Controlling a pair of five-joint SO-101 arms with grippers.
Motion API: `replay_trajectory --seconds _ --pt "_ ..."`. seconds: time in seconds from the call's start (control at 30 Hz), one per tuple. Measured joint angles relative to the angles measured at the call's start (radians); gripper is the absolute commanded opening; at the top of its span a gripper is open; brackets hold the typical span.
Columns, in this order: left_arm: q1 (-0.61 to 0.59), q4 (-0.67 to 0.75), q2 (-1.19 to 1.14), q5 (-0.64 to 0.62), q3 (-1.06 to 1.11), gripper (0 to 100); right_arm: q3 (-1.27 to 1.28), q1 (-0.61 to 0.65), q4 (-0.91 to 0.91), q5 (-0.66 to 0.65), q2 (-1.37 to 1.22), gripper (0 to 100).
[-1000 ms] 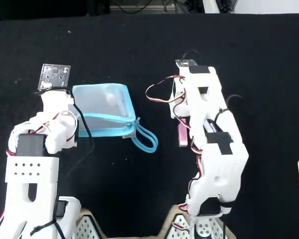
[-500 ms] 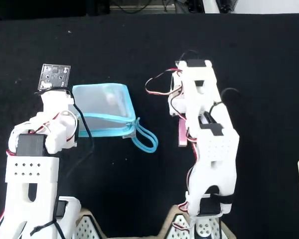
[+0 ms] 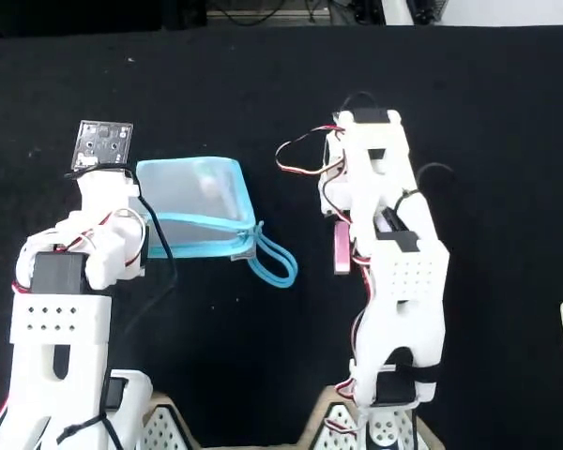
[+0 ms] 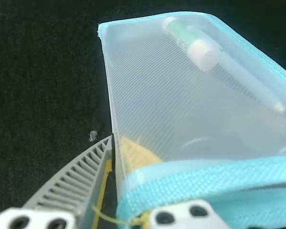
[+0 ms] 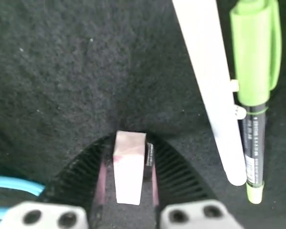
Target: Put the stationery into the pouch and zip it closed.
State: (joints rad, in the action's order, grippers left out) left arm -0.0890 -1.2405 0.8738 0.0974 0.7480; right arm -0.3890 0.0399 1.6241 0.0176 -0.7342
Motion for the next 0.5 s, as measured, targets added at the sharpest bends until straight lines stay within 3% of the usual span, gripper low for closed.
replay_trajectory --seconds 0.17,0.37,0.5 --pt "0.0 0.0 0.0 0.0 0.0 3 0.112 0.009 -0.028 0.002 0.13 1.1" --pt "0.0 0.0 0.0 0.0 0.0 3 0.42 0.064 -0.166 0.002 0.468 1.1" --pt "0.0 0.0 0.0 0.0 0.0 3 0.496 0.104 -0.213 0.002 0.651 1.1"
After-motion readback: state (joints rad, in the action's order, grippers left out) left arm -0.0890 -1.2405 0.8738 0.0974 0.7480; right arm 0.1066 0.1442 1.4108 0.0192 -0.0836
